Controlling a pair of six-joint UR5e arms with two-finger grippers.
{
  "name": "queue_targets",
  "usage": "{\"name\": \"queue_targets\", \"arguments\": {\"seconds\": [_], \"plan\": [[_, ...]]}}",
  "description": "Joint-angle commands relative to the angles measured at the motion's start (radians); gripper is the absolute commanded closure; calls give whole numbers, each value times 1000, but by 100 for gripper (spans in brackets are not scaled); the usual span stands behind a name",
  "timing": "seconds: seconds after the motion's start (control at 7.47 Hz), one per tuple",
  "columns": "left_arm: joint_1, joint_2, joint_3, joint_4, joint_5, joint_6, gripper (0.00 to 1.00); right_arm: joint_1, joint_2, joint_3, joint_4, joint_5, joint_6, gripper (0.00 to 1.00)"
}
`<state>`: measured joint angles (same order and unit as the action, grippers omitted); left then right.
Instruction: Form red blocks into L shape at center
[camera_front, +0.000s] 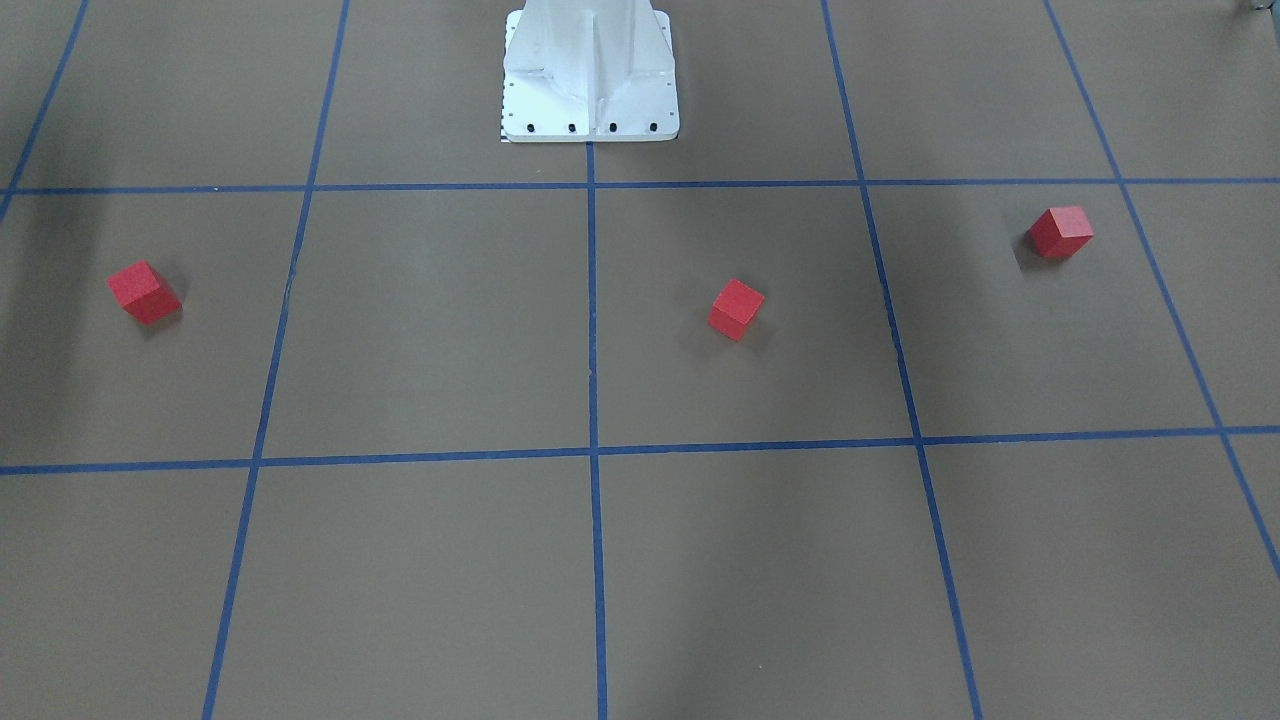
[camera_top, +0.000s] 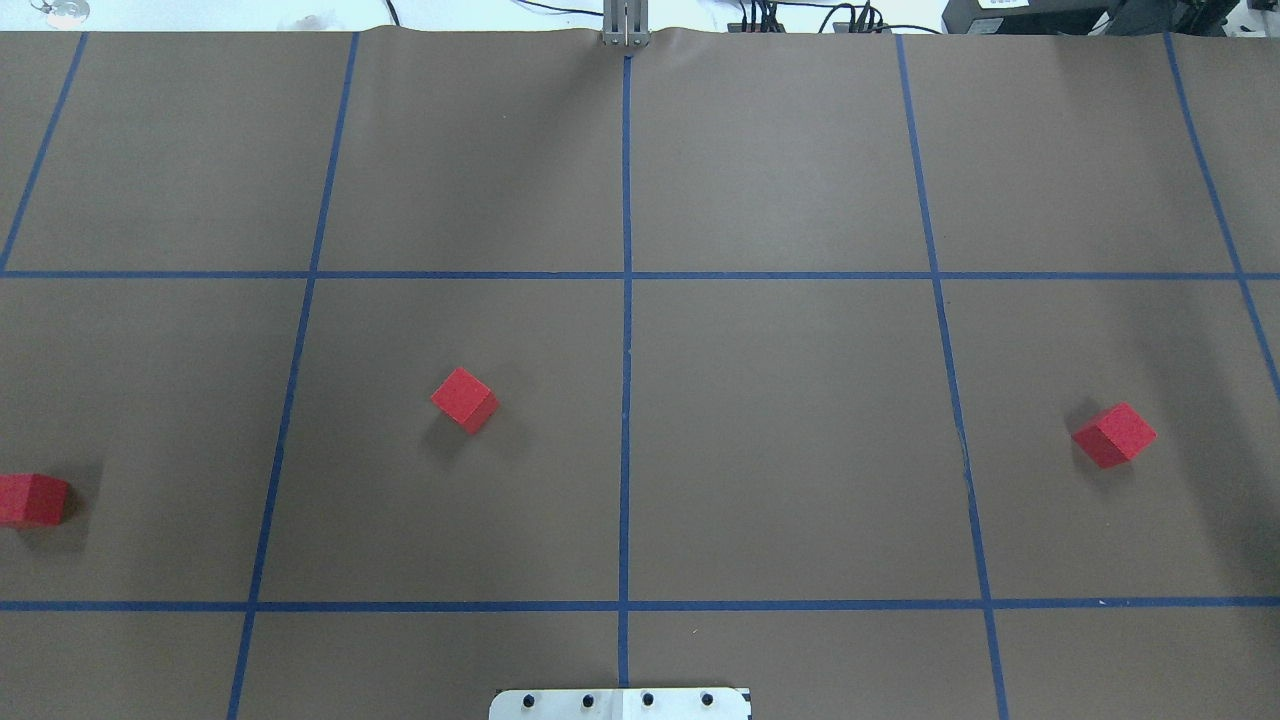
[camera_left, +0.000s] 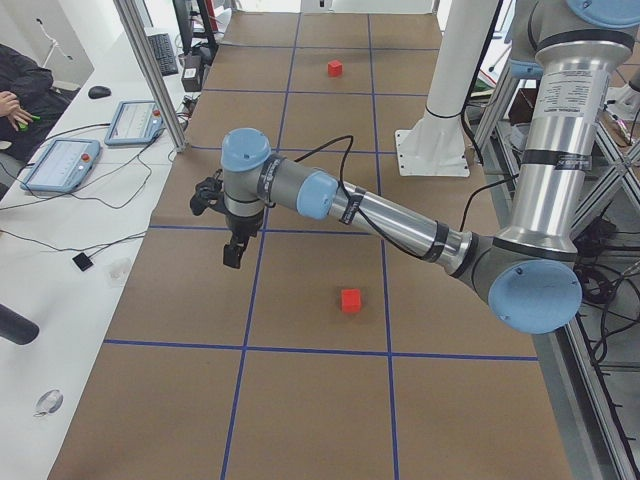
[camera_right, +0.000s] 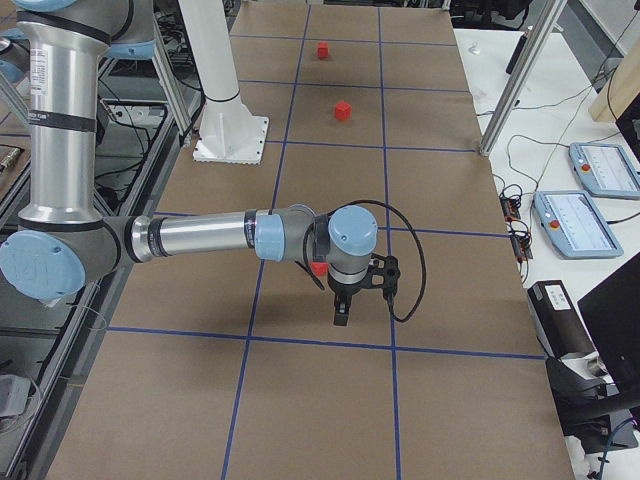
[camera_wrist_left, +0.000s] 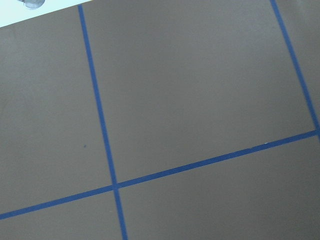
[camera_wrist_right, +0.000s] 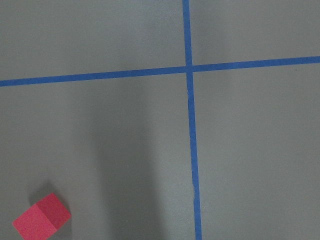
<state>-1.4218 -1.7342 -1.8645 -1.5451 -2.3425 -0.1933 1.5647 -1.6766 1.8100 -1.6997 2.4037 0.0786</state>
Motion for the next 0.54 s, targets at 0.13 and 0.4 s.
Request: {"name": "queue_targets", "arguments": {"seconds": [0.13,0.4], "plan": [[292,-73,-137,-1,93,-462,1,-2,0,0,0,0,3,1],[435,-145,-143,-1,178,-862,1,-5,0,0,0,0,3,1]]}}
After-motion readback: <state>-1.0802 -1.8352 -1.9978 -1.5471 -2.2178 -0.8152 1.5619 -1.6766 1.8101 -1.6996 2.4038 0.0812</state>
